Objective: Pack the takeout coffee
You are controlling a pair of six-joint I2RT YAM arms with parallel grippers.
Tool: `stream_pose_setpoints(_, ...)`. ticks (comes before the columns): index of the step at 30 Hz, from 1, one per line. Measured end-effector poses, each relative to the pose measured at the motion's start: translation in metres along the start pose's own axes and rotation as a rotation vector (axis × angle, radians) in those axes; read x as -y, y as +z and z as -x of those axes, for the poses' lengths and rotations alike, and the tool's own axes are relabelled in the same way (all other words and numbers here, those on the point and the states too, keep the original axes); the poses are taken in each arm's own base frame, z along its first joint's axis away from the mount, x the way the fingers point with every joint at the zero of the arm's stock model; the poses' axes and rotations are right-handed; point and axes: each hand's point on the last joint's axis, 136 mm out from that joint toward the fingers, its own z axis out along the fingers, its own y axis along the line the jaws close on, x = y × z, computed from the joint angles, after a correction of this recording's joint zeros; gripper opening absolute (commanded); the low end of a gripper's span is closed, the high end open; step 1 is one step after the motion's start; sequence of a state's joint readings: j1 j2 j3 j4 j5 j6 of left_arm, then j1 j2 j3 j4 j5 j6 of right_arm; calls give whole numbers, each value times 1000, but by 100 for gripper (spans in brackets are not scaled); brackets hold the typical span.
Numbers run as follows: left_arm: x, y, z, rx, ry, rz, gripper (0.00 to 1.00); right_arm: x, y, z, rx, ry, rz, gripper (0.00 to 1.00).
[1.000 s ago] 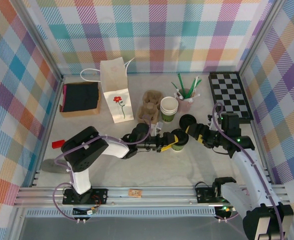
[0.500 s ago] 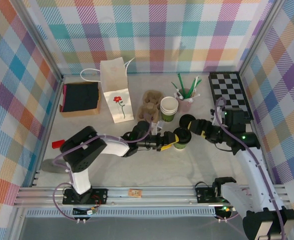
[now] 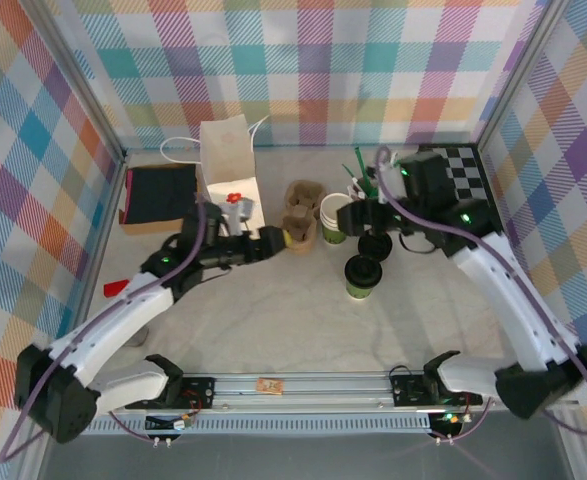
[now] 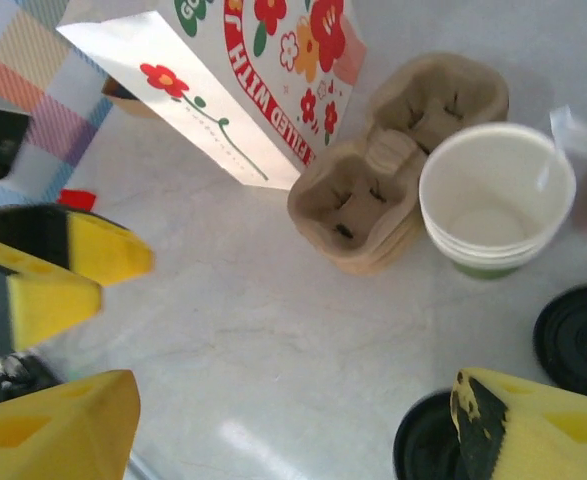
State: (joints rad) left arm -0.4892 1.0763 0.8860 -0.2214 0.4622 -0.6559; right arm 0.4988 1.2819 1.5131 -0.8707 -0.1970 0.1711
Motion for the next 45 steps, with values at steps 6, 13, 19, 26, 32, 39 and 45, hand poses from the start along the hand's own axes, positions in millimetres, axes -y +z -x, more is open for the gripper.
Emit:
stream_pose_setpoints(6,-53,-62,44,190,-134,132,73,-22,60,12,-132,-306,-29,75)
stream_pose_setpoints(13,-71,-107,68,272,-193,212,73,-48,142,-12,-328,-582,-17,59)
stream_pose_setpoints(19,-67,-122,60,288,-170,219,73,-34,199,-45,-476,-689,-77,51)
stream_pose_setpoints(26,-80,-121,50,275,-202,237,73,-18,228,-68,-579,-754,-112,45)
stream_pose_setpoints(32,-81,-120,48,271,-204,235,73,-13,238,-66,-586,-784,-148,47)
stream_pose_setpoints(39,-81,-119,48,268,-204,233,73,-2,252,-68,-604,-809,-205,51)
stream_pose_setpoints(45,-82,-119,48,267,-206,234,73,-2,259,-67,-606,-809,-207,48)
